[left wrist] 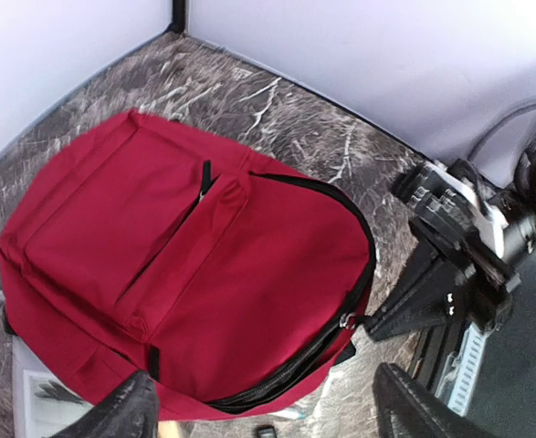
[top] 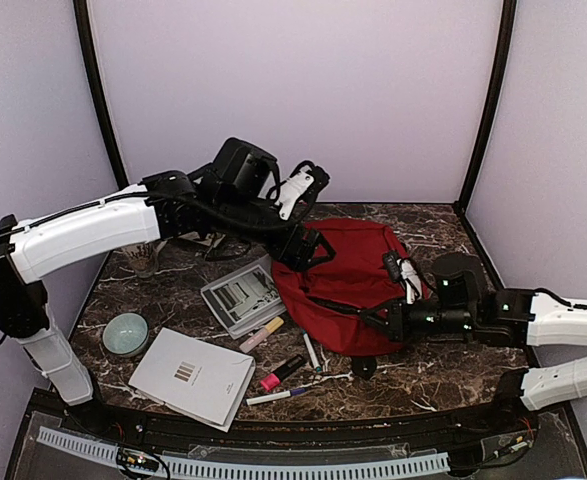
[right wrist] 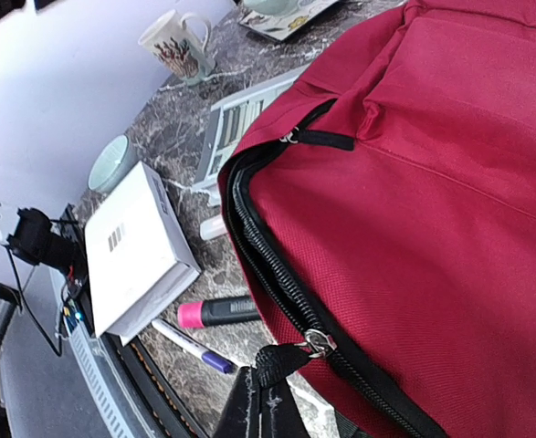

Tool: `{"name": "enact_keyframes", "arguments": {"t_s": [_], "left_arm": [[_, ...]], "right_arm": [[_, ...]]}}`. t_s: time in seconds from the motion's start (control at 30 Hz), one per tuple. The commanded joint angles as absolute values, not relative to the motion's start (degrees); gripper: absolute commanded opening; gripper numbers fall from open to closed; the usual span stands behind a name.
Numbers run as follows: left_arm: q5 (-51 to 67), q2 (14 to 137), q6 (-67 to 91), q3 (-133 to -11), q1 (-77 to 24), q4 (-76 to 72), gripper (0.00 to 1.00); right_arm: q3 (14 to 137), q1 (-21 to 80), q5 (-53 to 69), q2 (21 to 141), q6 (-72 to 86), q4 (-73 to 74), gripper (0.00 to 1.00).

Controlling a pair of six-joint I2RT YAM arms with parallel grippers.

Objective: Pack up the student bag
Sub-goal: Hold the largest pocket of the student bag.

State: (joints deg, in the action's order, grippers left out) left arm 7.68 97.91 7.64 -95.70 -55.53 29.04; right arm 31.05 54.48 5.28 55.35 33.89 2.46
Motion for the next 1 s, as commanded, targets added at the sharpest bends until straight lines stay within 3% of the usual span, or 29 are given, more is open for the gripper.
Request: {"name": "enact_keyframes", "arguments": {"t_s": [0.0, 0.23, 0.43, 0.67, 0.97], "left_arm": [[8.19, 92.96, -2.07, -87.72, -55.11, 18.69, 0.98], [17.23, 98.50, -7.76, -89.64, -55.02, 19.62, 0.99], [28.96, 95.14, -15.92, -80.45, -55.02, 9.93, 0.98], [36.77, 101.23, -23.47, -84.09, -55.06, 15.32, 0.95], [39.50, 107.14, -26.90, -85.81, -55.11, 15.78, 0.94]], "right_arm": [[33.98, 54.14, 7.28, 55.81, 30.16, 8.84, 0.00], [34.96, 54.14, 6.33, 56.38, 31.03, 12.67, 0.00], [35.49, 54.14, 8.07, 57.12, 31.20, 14.48, 0.00], [37.80, 54.14, 9.78, 61.02, 31.37, 17.63, 0.00], [39.81, 54.27, 10.88, 64.29, 32.97, 19.15, 0.00]]}}
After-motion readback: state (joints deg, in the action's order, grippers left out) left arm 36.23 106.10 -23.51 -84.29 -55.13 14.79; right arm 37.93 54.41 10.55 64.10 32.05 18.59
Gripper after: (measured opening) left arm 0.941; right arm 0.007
